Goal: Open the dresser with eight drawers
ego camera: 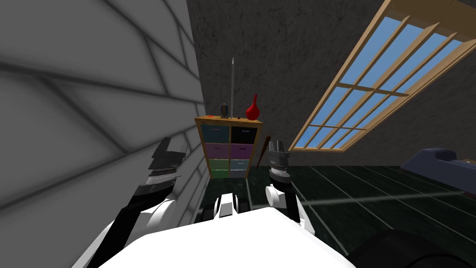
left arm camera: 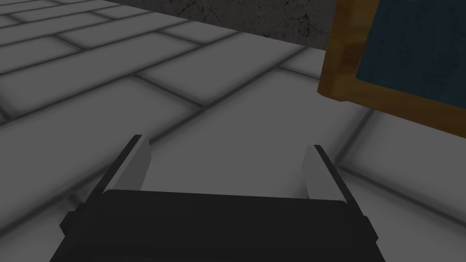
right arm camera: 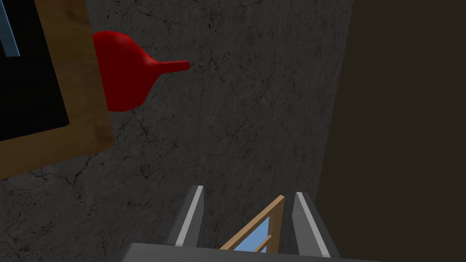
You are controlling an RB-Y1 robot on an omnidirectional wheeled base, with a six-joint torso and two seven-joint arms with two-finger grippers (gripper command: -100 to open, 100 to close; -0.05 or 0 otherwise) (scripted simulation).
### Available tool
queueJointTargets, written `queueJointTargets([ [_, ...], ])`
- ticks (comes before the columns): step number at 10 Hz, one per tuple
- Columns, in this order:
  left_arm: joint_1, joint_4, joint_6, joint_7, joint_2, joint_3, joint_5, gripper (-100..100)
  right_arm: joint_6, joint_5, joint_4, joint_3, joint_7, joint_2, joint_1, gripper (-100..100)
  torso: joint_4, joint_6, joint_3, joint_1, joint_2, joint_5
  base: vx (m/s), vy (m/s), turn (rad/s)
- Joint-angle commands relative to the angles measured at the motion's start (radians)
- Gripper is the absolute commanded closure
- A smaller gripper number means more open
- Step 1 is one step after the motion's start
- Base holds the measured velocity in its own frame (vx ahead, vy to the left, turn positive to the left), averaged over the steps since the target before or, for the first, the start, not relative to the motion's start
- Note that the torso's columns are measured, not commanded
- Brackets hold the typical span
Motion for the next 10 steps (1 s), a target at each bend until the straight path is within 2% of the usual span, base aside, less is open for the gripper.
queueJointTargets([
  [1,-0.012,0.051,-0.011,-0.006,0.03,-0.001,-0.003,-100,0.0,0.0,0.0,0.0,0.0,0.0,0.0,0,0.001,0.0,-0.001,0.0,0.001,0.0,0.036,-0.028,-0.01],
  [5,-0.034,0.156,-0.04,-0.015,0.05,0.0,-0.008,-100,0.0,0.0,0.0,0.0,0.0,0.0,0.0,0,0.001,0.0,-0.001,0.0,0.002,0.0,0.053,-0.033,-0.009],
  [10,-0.061,0.291,-0.077,-0.028,0.053,0.002,-0.013,-100,0.0,0.0,0.0,0.0,0.0,0.0,0.0,0,0.001,0.0,0.0,0.001,0.002,0.0,0.05,-0.036,-0.011],
])
